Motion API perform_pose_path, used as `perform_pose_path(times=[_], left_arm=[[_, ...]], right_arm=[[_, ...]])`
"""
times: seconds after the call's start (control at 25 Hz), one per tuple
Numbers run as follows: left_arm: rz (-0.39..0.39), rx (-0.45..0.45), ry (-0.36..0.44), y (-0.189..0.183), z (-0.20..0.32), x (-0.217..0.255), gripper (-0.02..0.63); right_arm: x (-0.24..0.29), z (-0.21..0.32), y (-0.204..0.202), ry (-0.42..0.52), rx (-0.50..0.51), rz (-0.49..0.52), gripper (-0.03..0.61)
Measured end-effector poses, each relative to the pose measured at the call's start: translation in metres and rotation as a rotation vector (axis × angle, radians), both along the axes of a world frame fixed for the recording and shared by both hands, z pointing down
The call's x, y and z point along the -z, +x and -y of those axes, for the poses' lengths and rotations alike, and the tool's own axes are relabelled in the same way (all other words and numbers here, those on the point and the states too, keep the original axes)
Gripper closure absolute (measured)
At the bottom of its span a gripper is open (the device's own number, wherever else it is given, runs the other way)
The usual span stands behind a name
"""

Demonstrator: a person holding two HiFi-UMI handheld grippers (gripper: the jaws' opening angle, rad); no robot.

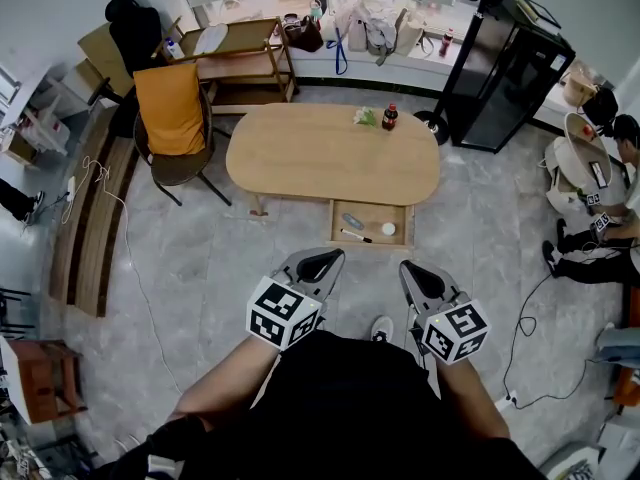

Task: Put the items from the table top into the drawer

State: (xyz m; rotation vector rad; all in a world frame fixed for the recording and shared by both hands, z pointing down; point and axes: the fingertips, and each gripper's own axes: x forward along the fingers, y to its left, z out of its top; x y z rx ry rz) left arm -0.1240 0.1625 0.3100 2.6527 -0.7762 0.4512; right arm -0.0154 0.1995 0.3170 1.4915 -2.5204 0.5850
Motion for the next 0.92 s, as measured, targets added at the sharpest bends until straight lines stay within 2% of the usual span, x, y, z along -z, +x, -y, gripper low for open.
perform_pose_path(times=[0.92], left_arm=[[0.006,-0.010,0.012,0.0023,-0.0003,0.0032,0.612]], right_arm=[[0.0021,0.0005,-0.0012,-0.002,0.020,-0.009,0.577]])
